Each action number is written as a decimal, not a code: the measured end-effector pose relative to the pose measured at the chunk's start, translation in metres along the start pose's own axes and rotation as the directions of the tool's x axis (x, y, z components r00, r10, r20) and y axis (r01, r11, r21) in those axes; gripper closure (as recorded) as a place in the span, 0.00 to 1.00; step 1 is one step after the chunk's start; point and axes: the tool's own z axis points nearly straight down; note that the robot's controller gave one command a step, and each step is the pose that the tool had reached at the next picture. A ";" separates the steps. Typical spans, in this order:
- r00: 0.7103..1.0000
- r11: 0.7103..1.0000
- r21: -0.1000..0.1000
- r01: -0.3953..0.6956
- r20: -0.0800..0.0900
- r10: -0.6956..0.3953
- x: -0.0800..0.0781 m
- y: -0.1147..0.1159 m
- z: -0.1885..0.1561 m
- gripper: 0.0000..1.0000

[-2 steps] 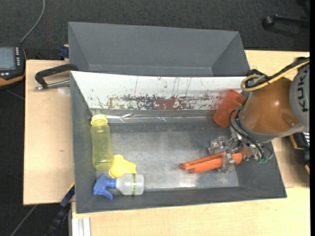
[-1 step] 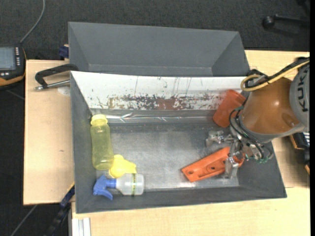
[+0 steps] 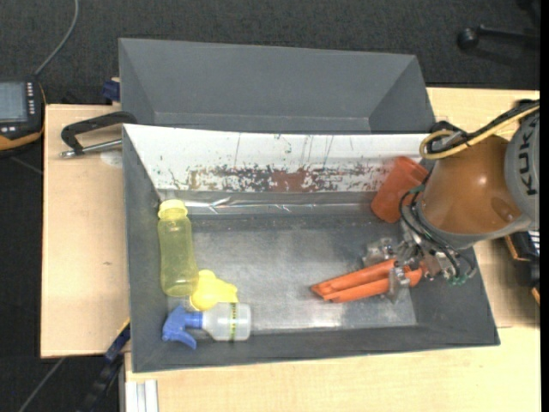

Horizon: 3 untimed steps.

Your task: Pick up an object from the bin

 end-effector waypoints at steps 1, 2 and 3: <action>1.000 1.000 0.000 0.000 0.000 0.000 0.000 0.000 0.000 1.00; 1.000 1.000 0.000 0.000 0.000 0.000 0.000 0.000 0.000 1.00; 1.000 1.000 0.000 0.000 0.000 0.000 0.000 0.000 0.000 1.00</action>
Offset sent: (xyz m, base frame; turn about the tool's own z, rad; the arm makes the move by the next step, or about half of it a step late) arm 0.0000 0.0000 0.0000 0.0000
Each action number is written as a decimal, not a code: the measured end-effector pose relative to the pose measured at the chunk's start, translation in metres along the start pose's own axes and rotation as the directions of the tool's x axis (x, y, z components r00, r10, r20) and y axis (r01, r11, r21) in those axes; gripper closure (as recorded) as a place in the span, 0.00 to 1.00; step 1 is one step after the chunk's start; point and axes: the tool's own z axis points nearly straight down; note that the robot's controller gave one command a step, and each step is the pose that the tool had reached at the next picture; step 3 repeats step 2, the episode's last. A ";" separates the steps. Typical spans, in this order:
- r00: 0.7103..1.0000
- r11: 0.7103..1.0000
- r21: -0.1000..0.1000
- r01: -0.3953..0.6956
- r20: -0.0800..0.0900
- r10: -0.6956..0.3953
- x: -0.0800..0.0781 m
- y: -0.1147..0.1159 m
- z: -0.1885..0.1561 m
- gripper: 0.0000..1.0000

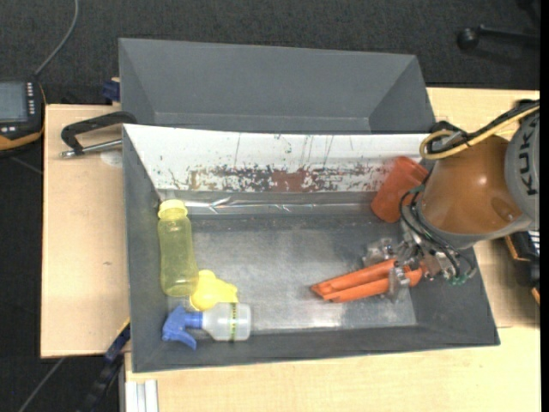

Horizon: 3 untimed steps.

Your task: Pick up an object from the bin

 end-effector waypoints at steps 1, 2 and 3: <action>1.000 1.000 0.000 0.000 0.000 0.000 0.000 0.000 0.000 1.00; 1.000 1.000 0.000 0.000 0.000 0.000 0.000 0.000 0.000 1.00; 1.000 1.000 0.000 0.000 0.000 0.000 0.000 0.000 0.000 1.00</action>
Offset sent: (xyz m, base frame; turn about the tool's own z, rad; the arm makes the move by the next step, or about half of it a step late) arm 0.0000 0.0000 0.0000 0.0000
